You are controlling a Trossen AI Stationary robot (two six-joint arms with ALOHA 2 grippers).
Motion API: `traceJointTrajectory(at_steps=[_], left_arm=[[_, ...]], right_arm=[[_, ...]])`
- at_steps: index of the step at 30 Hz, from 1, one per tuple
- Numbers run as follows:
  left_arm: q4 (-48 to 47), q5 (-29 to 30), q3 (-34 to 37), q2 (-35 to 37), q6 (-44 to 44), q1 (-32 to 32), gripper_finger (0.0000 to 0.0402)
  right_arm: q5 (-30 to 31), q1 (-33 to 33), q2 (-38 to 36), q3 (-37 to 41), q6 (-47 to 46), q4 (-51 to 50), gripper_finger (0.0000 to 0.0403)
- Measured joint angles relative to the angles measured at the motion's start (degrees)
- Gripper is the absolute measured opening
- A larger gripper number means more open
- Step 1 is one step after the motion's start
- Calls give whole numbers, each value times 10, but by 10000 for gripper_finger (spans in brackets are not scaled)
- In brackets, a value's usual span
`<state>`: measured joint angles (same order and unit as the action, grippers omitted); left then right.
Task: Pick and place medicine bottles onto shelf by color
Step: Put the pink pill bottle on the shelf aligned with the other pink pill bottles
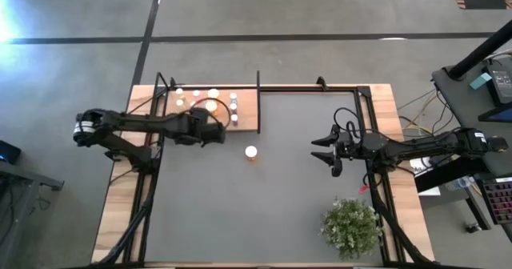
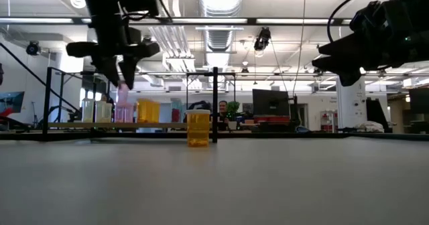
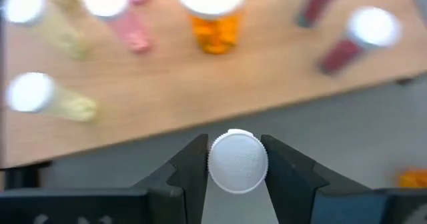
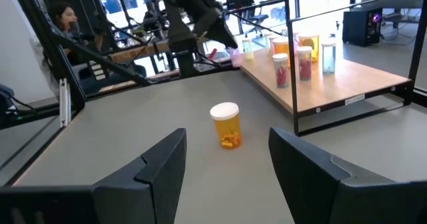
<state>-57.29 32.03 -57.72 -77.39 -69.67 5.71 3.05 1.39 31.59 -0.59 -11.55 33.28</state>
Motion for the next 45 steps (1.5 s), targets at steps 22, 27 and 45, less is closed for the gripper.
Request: traceJointTrajectory(at_steps=[22,27,45], left_arm=[[120,73,151,70,29,85,118],[137,74,158,70,26,105,118],[148,65,161,63,26,141,118]], right_arm=[[0,0,1,0,0,0,203],[0,0,1,0,0,0,203],[0,0,1,0,0,0,203]])
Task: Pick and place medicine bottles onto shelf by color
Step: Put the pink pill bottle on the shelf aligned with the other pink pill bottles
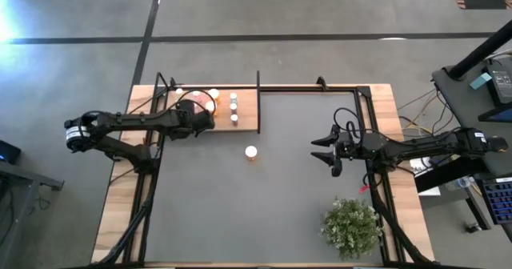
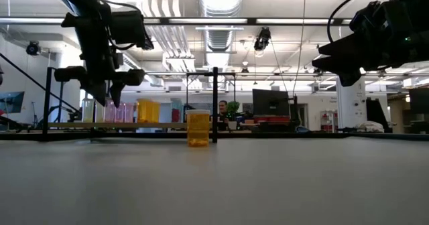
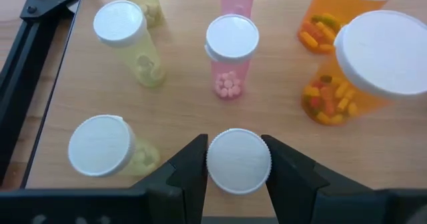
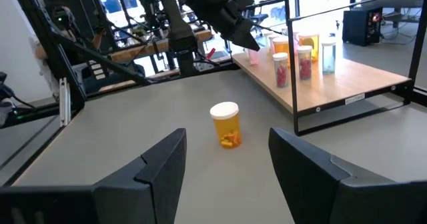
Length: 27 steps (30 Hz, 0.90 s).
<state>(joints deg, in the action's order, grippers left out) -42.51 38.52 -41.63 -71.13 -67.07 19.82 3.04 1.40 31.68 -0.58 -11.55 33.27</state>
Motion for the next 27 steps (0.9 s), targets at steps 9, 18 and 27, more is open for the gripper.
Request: traceJointTrajectory(at_steps=[9,18,27], left_arm=[[0,2,0,0,4,6,118],[1,6,4,0,4,9,122],[0,6,5,0,5,9,174]], right_arm=[[0,0,0,0,0,0,203],[0,0,0,0,0,0,203],[0,0,0,0,0,0,203]])
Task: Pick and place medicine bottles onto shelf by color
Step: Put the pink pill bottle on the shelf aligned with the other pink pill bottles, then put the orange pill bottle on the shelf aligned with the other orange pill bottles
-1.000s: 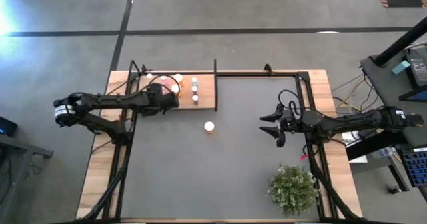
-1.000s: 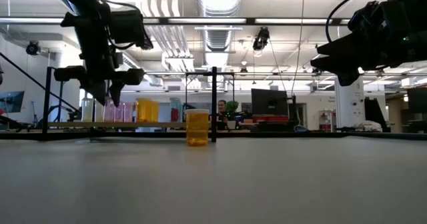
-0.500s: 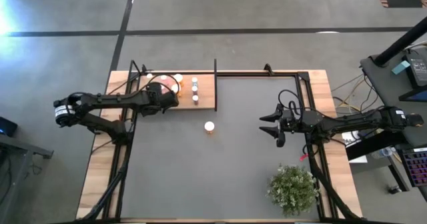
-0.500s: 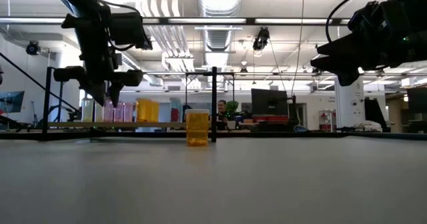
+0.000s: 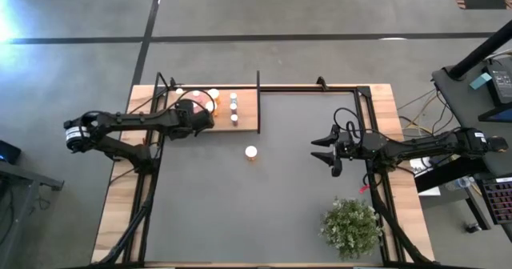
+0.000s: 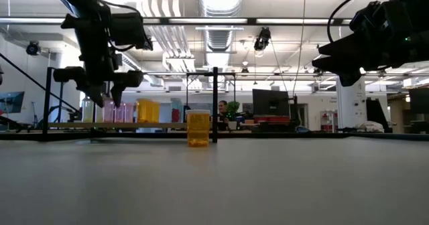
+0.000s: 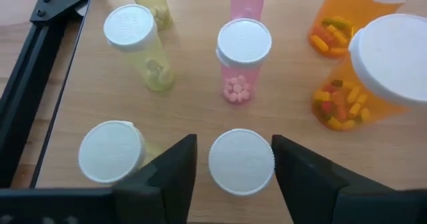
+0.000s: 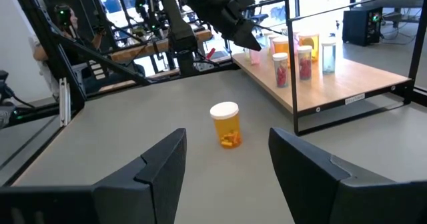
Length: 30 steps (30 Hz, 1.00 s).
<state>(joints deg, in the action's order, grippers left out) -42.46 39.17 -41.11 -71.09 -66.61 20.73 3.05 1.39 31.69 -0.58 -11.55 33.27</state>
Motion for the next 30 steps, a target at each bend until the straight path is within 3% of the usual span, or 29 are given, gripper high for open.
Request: traceJointTrajectory(at_steps=[7,11,19,23,30], left_arm=[[0,2,-9,42,39,0,213],[0,2,-17,81,80,-1,217],[115,-50,-27,139,251,-8,217],[194,-101,-29,139,310,-9,217],[267,-164,-45,77,300,-28,229]], right_arm=[[0,0,0,0,0,0,203],[0,0,0,0,0,0,203],[0,0,0,0,0,0,203],[0,0,0,0,0,0,203],[0,0,0,0,0,0,203]])
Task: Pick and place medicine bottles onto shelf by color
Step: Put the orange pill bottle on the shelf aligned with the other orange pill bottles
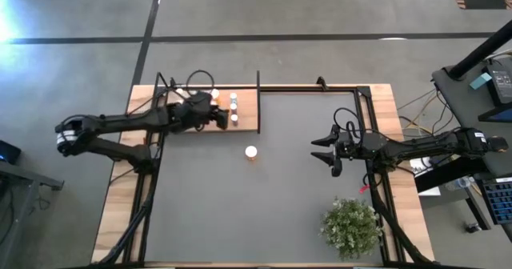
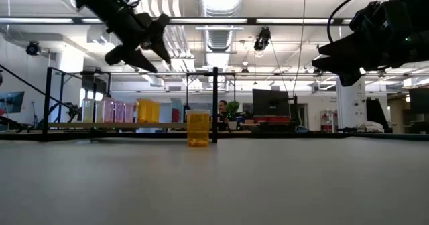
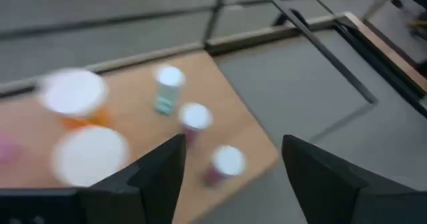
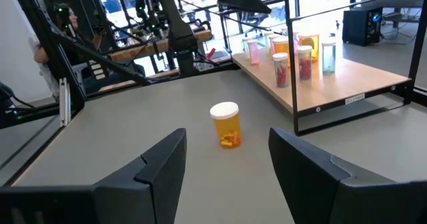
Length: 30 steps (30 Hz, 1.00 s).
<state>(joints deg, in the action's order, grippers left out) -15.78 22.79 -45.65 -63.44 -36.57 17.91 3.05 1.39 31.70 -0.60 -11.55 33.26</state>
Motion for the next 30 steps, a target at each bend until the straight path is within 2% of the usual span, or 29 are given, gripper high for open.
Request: traceJointTrajectory(at_steps=[6,10,20,30], left_arm=[[-8,-64,-64,-95,-65,-41,285],[-44,-96,-120,-152,-117,-73,307],[-143,-98,-238,-270,-225,-150,312],[-217,-76,-303,-372,-246,-173,312]], right_arm=[[0,0,0,0,0,0,203],[0,0,0,0,0,0,203],[0,0,0,0,0,0,203],[0,0,0,0,0,0,203]])
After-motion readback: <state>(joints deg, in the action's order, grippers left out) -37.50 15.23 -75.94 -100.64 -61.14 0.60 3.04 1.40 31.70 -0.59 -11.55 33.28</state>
